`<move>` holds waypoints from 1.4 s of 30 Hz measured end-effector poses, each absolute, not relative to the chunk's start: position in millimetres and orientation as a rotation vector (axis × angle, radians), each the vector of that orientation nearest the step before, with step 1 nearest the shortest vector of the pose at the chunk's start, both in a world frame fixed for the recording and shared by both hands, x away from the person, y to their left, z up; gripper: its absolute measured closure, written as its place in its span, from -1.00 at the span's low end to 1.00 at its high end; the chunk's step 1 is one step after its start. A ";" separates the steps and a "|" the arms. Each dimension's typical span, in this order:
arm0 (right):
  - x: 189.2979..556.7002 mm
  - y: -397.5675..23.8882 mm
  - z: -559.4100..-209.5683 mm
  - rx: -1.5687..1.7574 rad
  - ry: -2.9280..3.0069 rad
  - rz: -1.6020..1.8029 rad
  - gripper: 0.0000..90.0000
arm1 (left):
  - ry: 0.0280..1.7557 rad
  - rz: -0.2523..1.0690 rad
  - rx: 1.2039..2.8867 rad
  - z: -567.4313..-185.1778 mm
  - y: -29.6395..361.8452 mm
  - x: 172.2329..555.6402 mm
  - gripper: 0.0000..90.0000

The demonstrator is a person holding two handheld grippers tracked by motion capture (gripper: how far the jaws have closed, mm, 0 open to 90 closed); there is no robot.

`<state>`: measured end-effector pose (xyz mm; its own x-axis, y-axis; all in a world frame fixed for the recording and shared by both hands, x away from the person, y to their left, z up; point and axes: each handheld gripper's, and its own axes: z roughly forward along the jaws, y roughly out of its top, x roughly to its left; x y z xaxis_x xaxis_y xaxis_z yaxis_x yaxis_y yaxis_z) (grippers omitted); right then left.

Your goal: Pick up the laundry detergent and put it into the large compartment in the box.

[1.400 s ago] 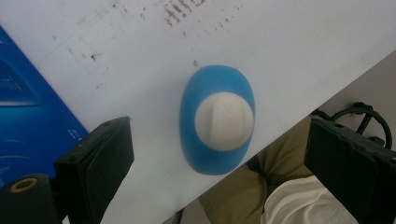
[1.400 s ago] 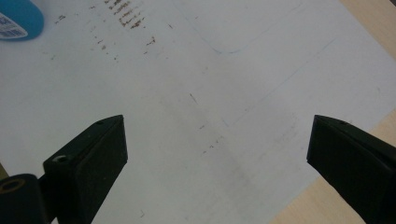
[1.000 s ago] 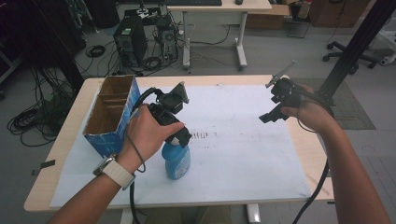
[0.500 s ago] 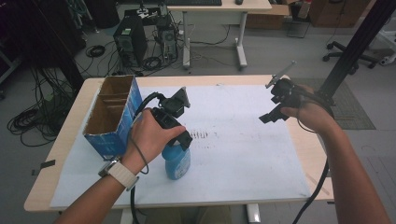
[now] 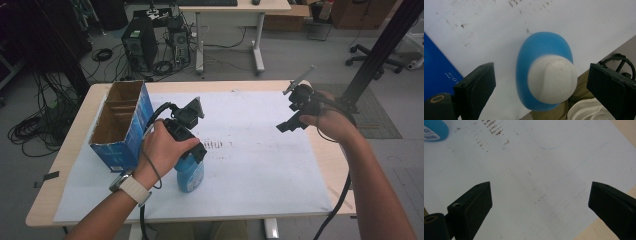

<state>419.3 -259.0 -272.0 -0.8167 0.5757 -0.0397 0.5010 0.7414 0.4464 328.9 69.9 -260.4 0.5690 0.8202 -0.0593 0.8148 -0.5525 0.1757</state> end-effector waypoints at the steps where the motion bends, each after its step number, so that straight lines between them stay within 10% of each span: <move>1: 419.3 -258.8 -272.1 0.864 2.767 0.634 -0.88 | 1.384 0.044 2.612 -261.7 69.0 328.5 -0.80; 42: 418.4 -258.9 -272.7 0.862 2.768 0.640 -0.88 | 1.392 0.028 2.625 -291.7 67.2 333.4 -0.71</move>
